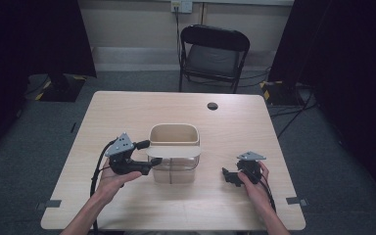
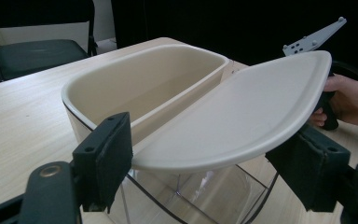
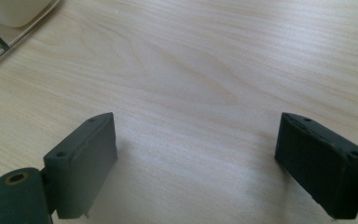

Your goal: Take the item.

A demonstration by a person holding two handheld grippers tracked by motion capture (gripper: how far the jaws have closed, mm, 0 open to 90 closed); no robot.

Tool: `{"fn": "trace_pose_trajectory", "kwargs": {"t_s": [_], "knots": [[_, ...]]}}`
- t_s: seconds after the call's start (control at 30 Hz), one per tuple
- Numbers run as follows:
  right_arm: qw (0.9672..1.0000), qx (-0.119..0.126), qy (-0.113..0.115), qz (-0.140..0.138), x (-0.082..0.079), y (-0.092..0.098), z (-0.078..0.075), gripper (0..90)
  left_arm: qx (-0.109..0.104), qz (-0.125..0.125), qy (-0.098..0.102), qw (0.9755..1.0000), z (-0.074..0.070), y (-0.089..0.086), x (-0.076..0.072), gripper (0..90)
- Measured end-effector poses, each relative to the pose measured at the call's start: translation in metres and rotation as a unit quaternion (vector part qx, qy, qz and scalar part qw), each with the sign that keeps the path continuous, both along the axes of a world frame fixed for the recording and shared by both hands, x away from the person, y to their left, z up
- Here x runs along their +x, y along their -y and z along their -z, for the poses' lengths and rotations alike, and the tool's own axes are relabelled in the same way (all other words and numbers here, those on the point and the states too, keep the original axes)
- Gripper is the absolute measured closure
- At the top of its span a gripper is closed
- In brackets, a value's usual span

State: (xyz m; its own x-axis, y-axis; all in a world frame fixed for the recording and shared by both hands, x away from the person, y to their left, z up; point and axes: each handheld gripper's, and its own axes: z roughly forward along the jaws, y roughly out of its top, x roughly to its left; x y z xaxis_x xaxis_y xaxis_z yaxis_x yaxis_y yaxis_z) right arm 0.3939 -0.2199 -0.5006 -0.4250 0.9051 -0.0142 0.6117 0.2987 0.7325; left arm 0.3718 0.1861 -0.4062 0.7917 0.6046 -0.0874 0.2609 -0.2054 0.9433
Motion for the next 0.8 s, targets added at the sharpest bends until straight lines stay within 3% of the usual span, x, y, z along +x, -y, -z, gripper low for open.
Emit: {"fn": "trace_pose_trajectory", "kwargs": {"t_s": [0.8], "knots": [[1.0000,0.000,0.000,0.000,0.0000,0.0000,0.0000,12.1,-0.005,0.006,-0.017,0.9998,-0.0022,0.0030,0.0067,26.9]]}}
